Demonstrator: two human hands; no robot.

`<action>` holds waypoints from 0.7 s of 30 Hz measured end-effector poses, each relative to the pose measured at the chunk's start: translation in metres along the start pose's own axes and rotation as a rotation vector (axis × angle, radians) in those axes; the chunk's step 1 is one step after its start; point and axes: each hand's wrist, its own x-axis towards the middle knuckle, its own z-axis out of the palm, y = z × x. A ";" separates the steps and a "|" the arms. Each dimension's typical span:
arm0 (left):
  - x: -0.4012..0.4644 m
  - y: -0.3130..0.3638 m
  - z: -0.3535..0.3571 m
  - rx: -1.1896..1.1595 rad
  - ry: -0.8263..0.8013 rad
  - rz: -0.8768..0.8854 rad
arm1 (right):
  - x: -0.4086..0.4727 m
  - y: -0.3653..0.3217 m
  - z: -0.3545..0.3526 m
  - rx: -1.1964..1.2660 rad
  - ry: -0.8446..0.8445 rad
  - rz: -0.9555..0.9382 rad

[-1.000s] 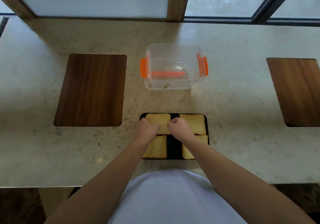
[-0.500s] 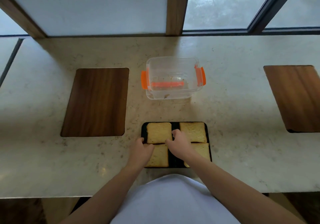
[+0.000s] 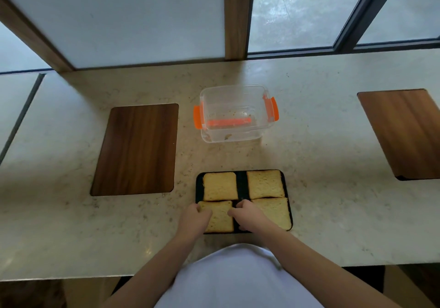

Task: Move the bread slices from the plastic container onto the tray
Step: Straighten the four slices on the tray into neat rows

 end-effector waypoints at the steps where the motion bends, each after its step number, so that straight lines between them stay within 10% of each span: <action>1: 0.000 0.001 0.000 -0.015 -0.010 -0.015 | -0.001 0.000 0.000 0.018 0.002 0.012; 21: -0.007 0.009 0.012 -0.168 -0.003 -0.111 | -0.008 0.005 -0.002 0.045 -0.005 -0.014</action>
